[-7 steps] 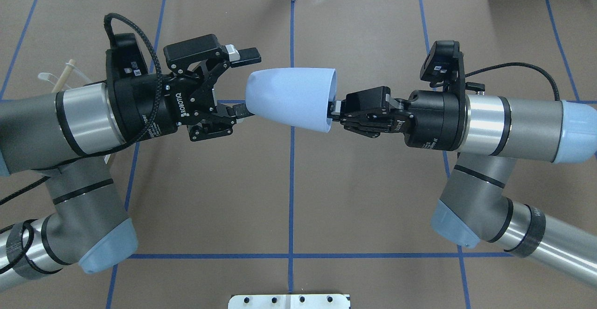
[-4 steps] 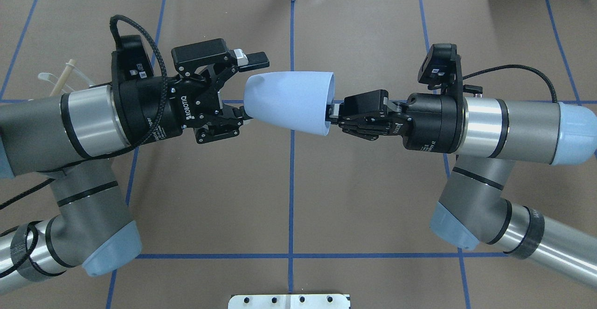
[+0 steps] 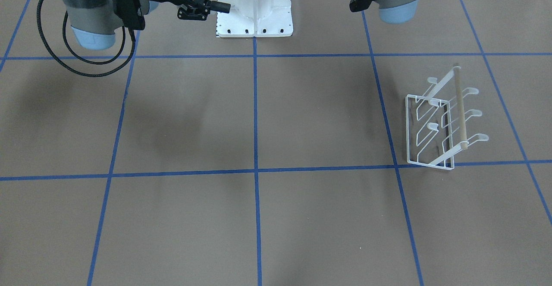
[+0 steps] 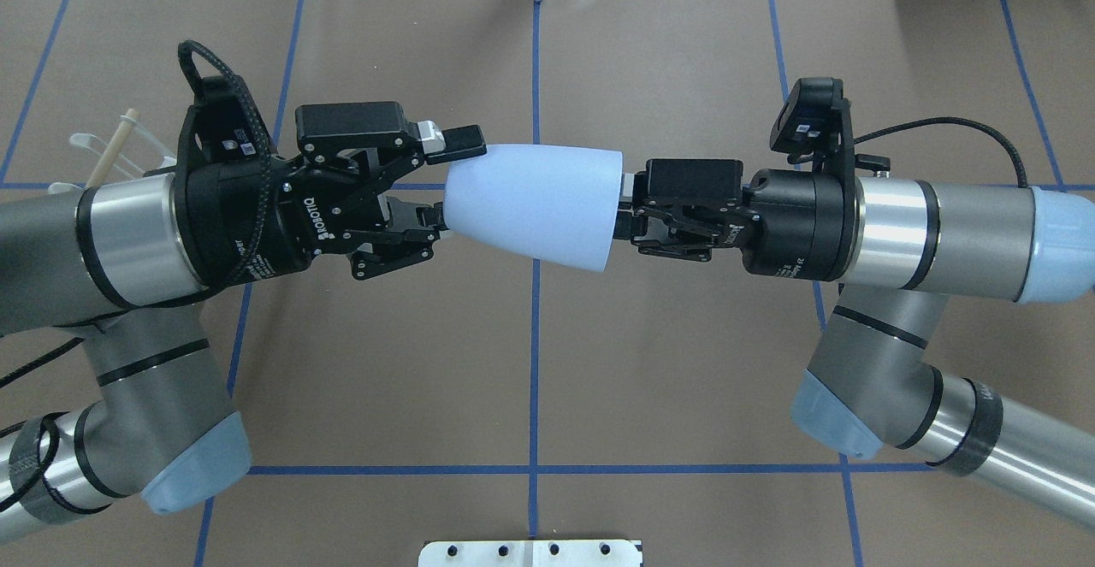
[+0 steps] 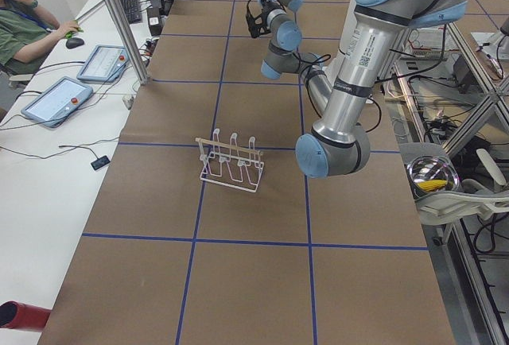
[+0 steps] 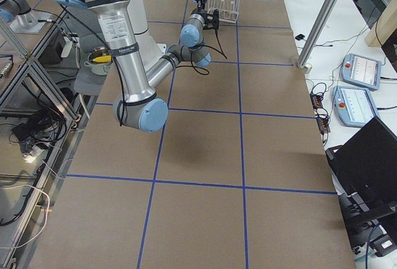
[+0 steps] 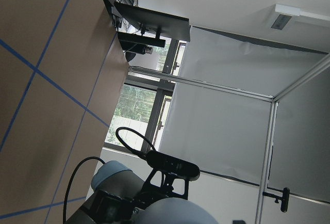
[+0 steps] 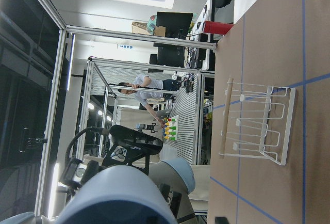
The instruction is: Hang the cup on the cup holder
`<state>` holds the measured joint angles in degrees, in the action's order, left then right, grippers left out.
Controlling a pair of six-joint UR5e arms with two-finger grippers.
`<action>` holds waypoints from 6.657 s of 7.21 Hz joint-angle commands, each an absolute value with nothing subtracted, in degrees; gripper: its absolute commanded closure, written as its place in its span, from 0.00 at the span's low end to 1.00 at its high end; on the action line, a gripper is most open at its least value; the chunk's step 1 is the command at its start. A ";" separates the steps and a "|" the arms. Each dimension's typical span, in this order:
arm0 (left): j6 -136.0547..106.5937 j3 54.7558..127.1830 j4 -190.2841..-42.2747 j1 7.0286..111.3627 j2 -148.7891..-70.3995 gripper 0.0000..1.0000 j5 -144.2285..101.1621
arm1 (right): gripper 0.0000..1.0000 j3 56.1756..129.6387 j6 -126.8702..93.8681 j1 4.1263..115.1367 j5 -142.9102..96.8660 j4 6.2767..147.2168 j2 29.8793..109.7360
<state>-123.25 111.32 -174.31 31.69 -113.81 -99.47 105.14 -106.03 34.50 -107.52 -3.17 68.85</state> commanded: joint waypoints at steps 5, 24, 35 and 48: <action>-122.08 108.03 -171.23 45.05 -112.32 1.00 -105.00 | 0.00 100.38 -95.43 54.62 -120.63 9.44 74.70; -46.14 109.87 -100.99 63.11 -105.03 1.00 -120.51 | 0.00 105.03 -18.63 75.15 -134.21 95.01 83.23; -46.32 106.87 -101.25 60.91 -104.15 0.02 -120.24 | 0.00 105.82 -18.63 75.23 -133.51 94.84 83.85; 0.62 86.41 -98.42 90.53 -94.67 0.02 -132.10 | 0.00 95.93 1.40 91.04 -136.51 94.39 93.52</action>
<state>-0.62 88.31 -97.26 90.07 -95.92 -132.11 100.25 -3.21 88.07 -137.04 94.41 92.73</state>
